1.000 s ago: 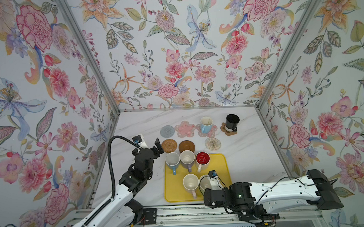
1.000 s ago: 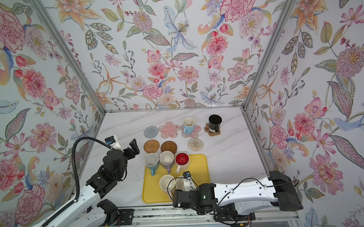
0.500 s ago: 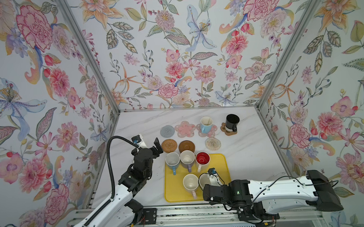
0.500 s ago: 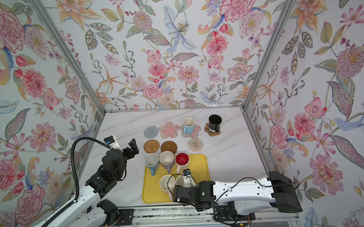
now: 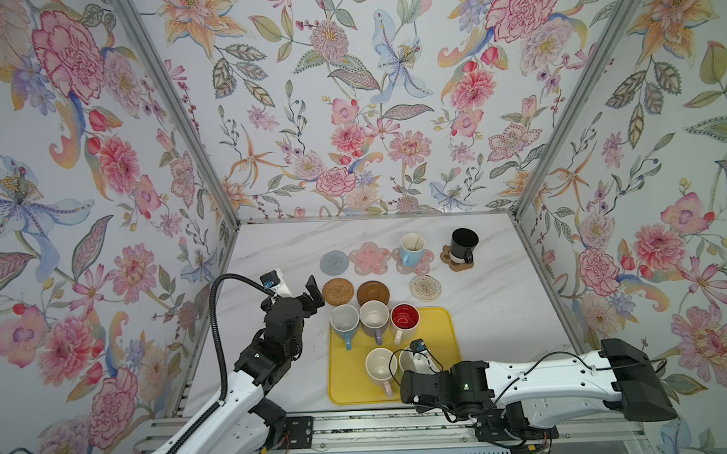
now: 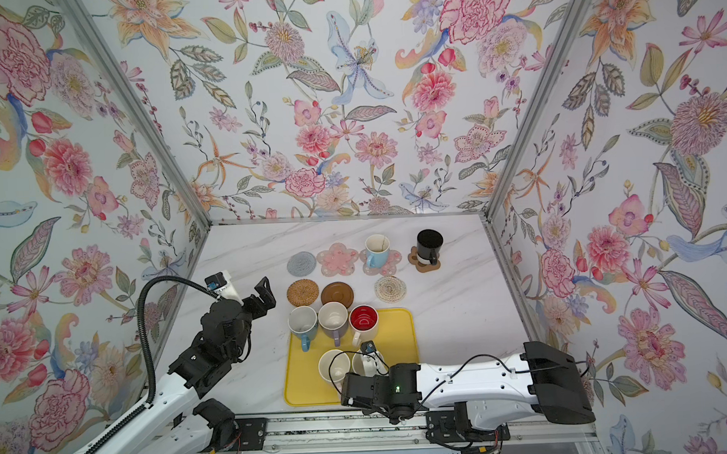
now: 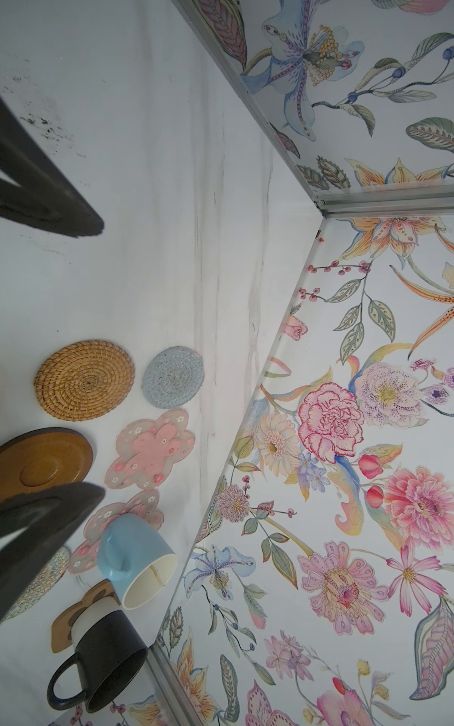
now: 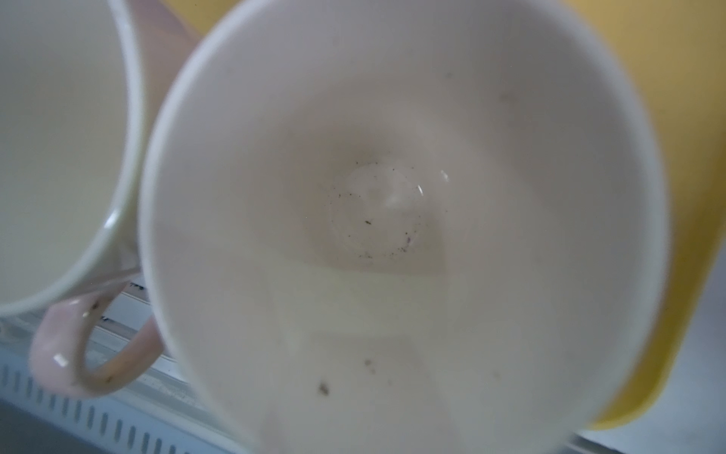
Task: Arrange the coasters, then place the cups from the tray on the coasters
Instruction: 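Close the right gripper on the green-handled mug's rim and lift it, then carry the green-handled mug with the right gripper farther from the robot over the coasters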
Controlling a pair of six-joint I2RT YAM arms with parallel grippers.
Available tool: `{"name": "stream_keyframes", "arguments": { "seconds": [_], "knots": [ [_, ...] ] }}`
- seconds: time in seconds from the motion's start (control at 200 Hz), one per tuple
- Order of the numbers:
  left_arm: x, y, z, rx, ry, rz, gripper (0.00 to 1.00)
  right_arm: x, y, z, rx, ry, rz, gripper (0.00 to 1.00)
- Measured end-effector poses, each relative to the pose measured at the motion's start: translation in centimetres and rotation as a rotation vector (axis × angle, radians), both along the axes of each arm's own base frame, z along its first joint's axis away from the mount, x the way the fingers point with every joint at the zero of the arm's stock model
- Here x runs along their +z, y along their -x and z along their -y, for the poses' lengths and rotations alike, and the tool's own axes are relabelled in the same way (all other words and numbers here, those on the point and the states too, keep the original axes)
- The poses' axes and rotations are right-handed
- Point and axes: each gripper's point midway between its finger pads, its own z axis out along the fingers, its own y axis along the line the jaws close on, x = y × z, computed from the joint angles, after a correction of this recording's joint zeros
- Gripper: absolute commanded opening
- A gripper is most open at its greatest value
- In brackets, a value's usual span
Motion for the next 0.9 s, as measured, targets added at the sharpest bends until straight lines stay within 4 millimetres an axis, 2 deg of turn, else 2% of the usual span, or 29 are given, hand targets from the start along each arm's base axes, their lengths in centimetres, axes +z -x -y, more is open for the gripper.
{"name": "stream_keyframes", "arguments": {
  "seconds": [0.235, 0.595, 0.901],
  "knots": [
    [-0.4, 0.0, -0.1, 0.002, -0.004, -0.01, 0.99, 0.3, 0.0, 0.8, -0.003, 0.017, 0.004, 0.02],
    [-0.7, 0.0, -0.4, 0.012, -0.006, -0.014, 0.99, 1.2, 0.4, 5.0, -0.022, 0.104, -0.021, 0.0],
    [-0.9, 0.0, -0.7, 0.019, -0.005, -0.016, 0.99, 3.0, -2.4, 8.1, -0.178, 0.063, -0.018, 0.0]
  ]
}}
